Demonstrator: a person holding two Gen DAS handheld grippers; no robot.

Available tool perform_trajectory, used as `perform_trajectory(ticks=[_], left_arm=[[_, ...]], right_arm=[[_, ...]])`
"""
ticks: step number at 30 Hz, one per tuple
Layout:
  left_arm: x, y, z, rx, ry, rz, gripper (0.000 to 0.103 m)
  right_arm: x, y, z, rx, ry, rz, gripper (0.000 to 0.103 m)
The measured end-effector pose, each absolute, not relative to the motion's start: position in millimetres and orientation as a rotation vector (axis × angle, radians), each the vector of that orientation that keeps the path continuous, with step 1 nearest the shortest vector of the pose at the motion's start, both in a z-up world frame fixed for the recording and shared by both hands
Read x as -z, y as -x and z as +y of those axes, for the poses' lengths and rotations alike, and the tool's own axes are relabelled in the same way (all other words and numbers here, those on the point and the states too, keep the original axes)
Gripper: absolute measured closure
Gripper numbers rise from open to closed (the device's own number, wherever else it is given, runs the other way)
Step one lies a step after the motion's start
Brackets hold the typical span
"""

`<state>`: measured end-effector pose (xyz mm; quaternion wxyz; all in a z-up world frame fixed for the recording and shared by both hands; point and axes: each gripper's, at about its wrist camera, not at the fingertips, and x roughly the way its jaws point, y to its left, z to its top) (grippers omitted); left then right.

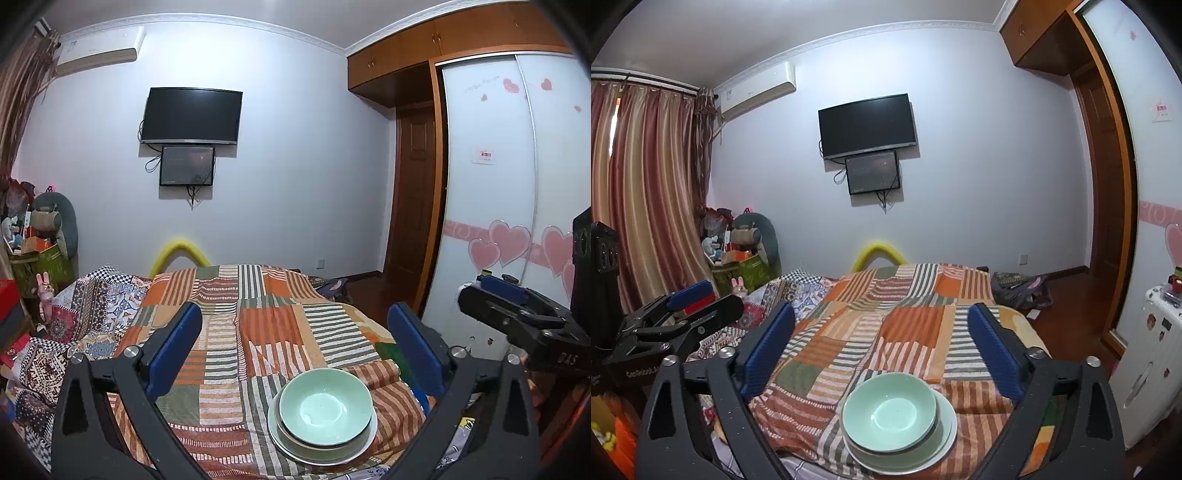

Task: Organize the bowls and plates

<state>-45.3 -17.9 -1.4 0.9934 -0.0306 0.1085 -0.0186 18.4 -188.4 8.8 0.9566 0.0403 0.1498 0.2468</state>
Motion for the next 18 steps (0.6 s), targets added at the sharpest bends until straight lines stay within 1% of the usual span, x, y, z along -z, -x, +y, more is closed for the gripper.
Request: perform_trajectory(ticks=[18], left_arm=[[8.9,42.2,-14.8,0.033,0.077,0.240,0.000]], right_arm=[[-6.2,-7.2,-190.4,-0.490,-0.079,0.297,0.001]])
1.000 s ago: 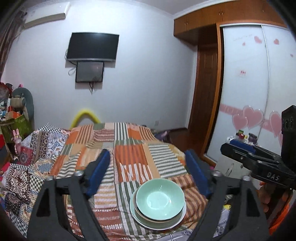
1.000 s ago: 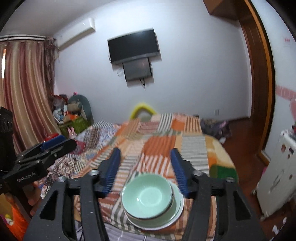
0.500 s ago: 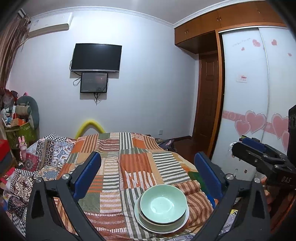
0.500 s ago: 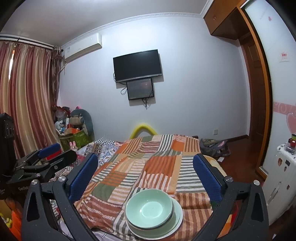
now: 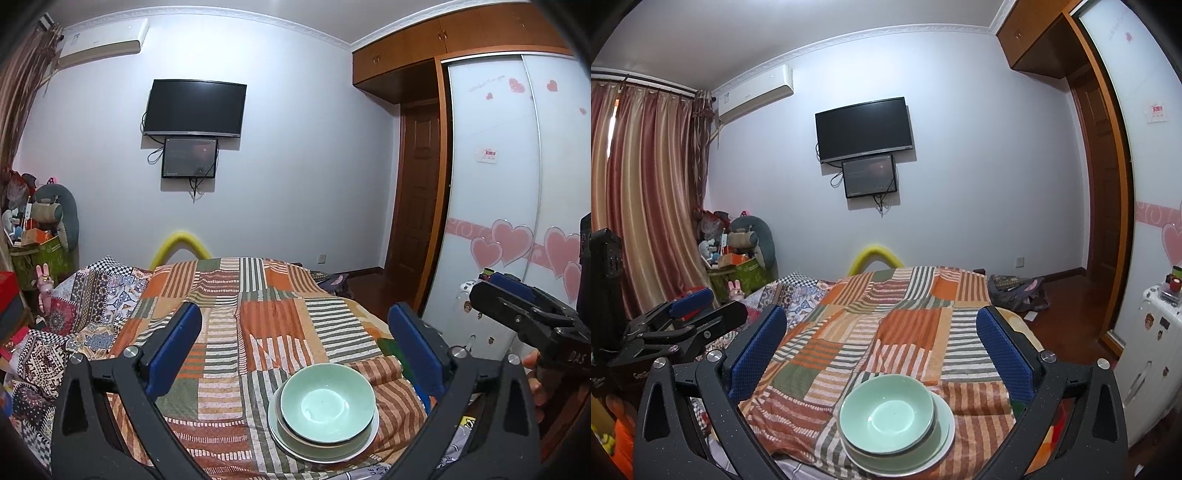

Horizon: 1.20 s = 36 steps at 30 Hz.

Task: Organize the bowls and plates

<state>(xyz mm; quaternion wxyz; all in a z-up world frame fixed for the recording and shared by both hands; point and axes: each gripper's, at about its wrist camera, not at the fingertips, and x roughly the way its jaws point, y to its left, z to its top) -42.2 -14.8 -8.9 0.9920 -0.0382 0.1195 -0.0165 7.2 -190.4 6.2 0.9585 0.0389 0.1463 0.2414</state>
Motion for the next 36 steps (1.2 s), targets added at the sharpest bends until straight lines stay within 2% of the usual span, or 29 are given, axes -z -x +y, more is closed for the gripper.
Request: perform_trajectory(ticks=[36], left_arm=[[9.0,42.1,-20.2,0.037,0.063,0.244,0.000]], right_arm=[[-8.9,-5.7,-191.7,-0.496,-0.084,0.299,0.000]])
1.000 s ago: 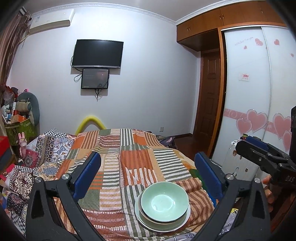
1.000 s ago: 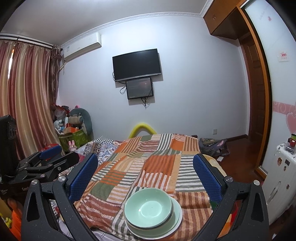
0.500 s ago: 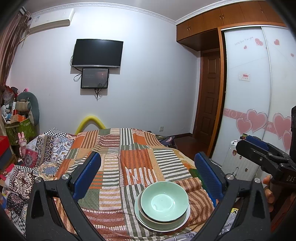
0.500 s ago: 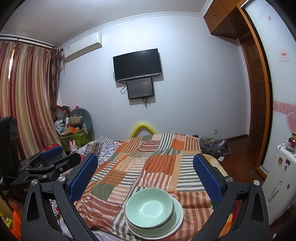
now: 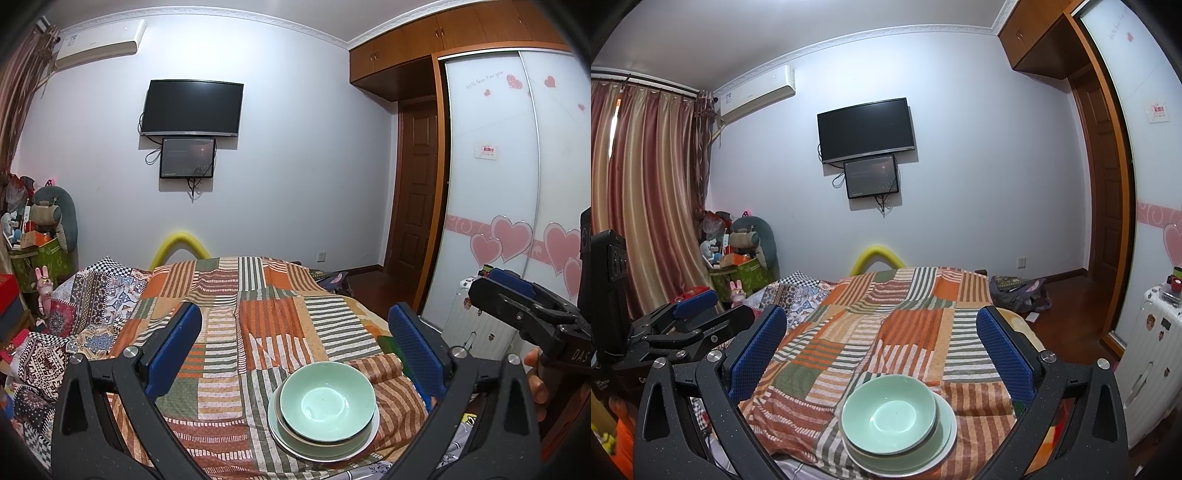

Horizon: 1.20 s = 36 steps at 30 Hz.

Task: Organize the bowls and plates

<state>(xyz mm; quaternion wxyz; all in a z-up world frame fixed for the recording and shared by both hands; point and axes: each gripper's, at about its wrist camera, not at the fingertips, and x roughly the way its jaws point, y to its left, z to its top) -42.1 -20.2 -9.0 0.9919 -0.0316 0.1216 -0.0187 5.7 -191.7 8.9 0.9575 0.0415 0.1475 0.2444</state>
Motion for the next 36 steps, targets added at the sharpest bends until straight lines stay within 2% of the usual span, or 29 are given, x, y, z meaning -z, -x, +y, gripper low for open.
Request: perform_trajectory(ticks=[36], left_arm=[[8.7,42.2,-19.8,0.075,0.072,0.258,0.000]], right_arm=[[-4.8,-9.7,-190.4,-0.506,-0.073,0.310,0.000]])
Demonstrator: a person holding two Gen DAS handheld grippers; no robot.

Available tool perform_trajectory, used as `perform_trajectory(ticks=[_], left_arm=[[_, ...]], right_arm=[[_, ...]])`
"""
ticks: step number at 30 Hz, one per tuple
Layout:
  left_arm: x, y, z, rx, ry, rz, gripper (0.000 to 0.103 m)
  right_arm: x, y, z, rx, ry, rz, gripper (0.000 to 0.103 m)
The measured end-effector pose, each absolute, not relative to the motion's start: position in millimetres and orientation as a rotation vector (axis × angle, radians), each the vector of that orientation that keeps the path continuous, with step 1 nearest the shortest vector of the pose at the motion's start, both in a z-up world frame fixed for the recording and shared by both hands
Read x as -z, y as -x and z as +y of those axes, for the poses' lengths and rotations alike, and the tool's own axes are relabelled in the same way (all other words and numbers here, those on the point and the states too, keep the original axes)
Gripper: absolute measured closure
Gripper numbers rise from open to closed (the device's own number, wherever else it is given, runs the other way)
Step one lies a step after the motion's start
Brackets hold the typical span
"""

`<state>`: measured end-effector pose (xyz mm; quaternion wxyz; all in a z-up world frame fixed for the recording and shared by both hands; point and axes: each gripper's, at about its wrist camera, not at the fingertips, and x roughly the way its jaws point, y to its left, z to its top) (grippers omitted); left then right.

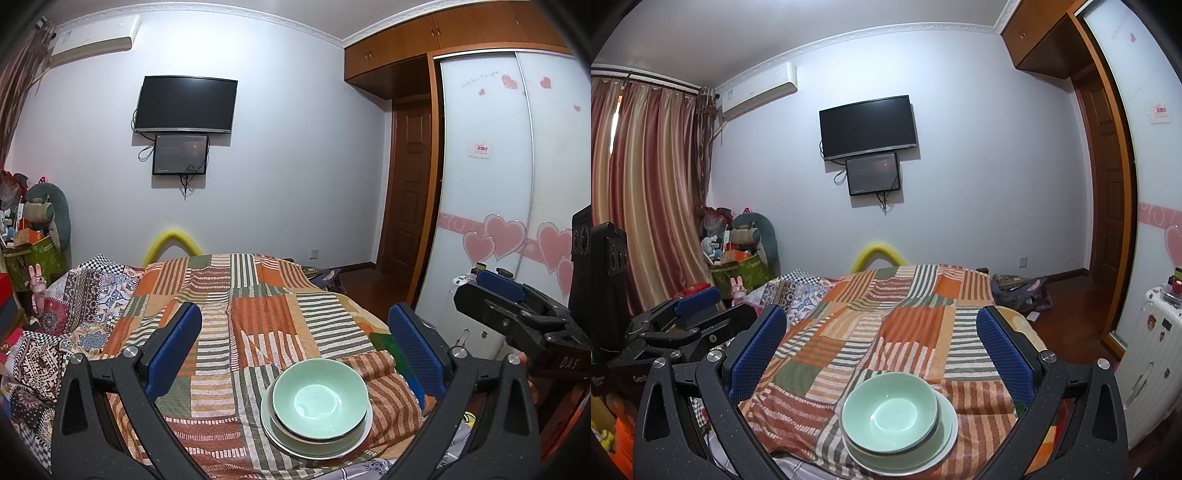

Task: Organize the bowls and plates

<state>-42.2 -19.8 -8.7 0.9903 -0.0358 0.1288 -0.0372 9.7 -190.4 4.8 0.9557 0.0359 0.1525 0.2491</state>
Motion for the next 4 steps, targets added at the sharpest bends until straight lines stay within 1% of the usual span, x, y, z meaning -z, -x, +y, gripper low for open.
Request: perform_trajectory(ticks=[4], left_arm=[[9.6,40.6,-19.8,0.078,0.080,0.268,0.000]], right_arm=[[-4.9,-9.8,-191.0,-0.507,-0.073,0.313,0.000]])
